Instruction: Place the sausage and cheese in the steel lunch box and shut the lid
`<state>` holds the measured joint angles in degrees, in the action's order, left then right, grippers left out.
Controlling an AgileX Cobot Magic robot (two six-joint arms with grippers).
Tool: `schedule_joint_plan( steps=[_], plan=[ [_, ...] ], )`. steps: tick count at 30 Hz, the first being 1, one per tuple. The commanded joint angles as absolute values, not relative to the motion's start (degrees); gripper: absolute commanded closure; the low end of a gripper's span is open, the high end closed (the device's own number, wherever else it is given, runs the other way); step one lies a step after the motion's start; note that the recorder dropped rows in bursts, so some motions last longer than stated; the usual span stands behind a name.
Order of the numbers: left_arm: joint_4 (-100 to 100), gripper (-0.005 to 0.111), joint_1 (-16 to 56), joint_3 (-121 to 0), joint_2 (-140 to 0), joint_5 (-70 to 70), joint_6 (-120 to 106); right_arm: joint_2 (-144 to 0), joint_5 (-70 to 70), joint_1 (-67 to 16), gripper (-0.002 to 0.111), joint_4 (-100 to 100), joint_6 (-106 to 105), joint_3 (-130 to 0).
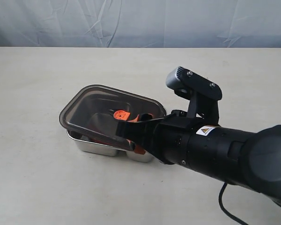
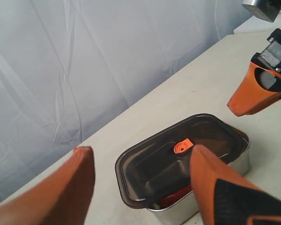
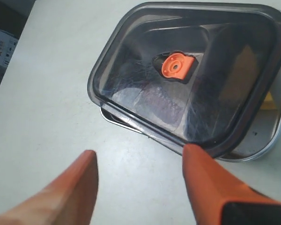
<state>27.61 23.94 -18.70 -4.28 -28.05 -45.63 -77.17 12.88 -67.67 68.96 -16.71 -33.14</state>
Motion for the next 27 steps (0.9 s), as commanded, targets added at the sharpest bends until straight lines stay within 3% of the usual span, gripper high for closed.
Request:
schedule_joint_plan(
  steps=[1, 4, 8, 13, 18, 23, 27],
  plan=[
    [28.1, 0.051, 24.2, -18.8, -4.1, -26.0, -46.7, -76.7, 12.6, -67.3, 0.055, 68.9, -18.3, -32.7],
    [25.6, 0.067, 24.2, -18.8, -4.1, -23.5, -46.7, -76.7, 12.1, -67.3, 0.055, 68.9, -19.7, -32.7],
    [20.7, 0.106, 24.2, -18.8, -6.6, -17.8, -42.6, -76.7, 10.6, -67.3, 0.067, 68.6, -21.7, -32.7],
    [11.1, 0.106, 24.1, -18.8, -19.3, -11.4, -31.0, -76.7, 7.4, -67.4, 0.110, 65.8, -22.1, -32.7],
    [2.2, 0.106, 22.8, -20.4, -40.7, -4.7, -21.1, -76.7, 4.3, -67.4, 0.108, 65.7, -22.5, -32.7],
    [4.0, 0.106, 12.9, -34.7, -67.5, -1.9, -7.4, -76.7, -1.0, -67.4, 0.108, 64.0, -22.6, -32.7],
    [3.9, 0.106, 12.1, -40.7, -80.4, -4.7, -7.7, -76.3, -6.0, -67.4, 0.108, 59.4, -22.6, -32.7]
  ],
)
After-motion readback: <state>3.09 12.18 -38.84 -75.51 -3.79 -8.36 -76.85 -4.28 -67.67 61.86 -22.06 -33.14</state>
